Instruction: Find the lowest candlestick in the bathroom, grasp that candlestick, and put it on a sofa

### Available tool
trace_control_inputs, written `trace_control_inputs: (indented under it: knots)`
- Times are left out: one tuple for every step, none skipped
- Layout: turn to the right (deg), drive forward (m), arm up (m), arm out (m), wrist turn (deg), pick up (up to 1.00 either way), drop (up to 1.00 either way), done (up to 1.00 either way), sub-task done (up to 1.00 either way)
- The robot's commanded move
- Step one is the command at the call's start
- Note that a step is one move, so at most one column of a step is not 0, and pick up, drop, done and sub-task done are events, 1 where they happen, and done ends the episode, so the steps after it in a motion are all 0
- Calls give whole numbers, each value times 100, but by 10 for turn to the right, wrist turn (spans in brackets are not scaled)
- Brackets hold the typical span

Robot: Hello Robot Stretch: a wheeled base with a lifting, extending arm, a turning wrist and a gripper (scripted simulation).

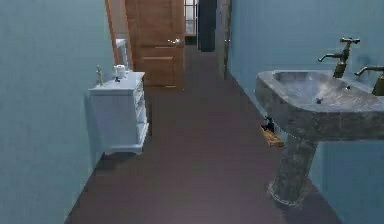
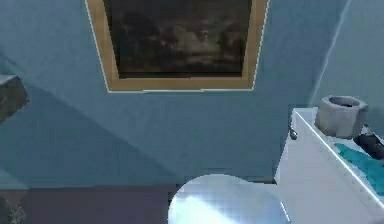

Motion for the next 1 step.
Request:
trace_control_inputs:
  knots:
    - [0, 100, 0, 0, 0, 0, 0, 0, 0]
